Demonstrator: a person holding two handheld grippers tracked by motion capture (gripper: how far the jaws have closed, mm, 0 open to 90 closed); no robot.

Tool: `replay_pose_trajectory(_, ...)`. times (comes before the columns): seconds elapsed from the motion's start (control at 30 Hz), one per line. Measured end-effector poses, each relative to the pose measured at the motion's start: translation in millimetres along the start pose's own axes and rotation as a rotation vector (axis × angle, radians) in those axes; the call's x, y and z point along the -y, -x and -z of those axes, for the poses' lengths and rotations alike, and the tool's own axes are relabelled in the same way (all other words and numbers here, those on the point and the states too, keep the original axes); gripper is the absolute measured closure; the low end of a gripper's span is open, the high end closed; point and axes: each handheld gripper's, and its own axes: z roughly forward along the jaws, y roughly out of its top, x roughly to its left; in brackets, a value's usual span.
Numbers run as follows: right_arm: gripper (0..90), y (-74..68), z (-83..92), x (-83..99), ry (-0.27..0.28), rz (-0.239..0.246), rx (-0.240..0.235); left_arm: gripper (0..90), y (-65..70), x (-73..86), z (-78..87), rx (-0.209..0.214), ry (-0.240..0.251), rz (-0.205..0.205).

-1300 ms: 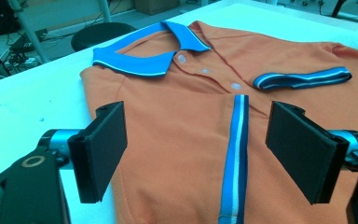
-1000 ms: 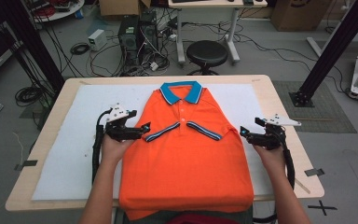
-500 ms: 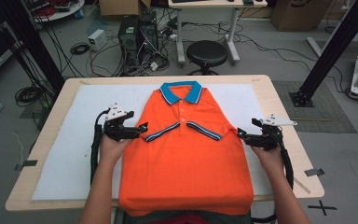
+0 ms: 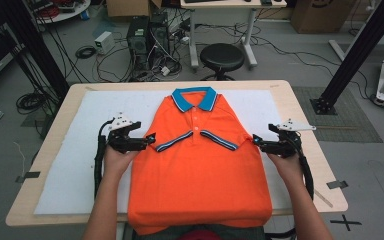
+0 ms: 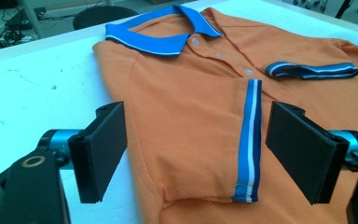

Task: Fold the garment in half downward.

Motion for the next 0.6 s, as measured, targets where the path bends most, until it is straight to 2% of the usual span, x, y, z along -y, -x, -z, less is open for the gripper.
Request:
replay_pose_trajectory(0.1, 20.2, -1.0, -2.2, -7.0, -0.003, 0.010, 0.000, 20.7, -0.2, 0.2, -1.9, 0.002, -0.003, 0.003)
replay_pose_trajectory(0.2, 20.2, -1.8, -6.3, -14.0, 0.002, 0.022, 0.002, 20.7, -0.2, 1.6, -5.7, 0.014, -0.006, 0.025)
replay_pose_trajectory(0.3, 20.2, -2.1, -11.2, -19.0, -0.016, 0.017, 0.001, 20.7, 0.8, 3.6, -8.8, 0.020, -0.014, 0.033)
replay_pose_trajectory(0.47, 20.2, -2.1, -13.0, -27.6, -0.016, 0.028, 0.000, 20.7, 1.7, 4.1, -11.6, 0.017, -0.019, 0.036)
replay_pose_trajectory(0.6, 20.2, -0.9, -17.6, -32.2, -0.039, 0.024, -0.007, 20.7, 3.8, 4.0, -19.0, 0.012, -0.041, 0.027)
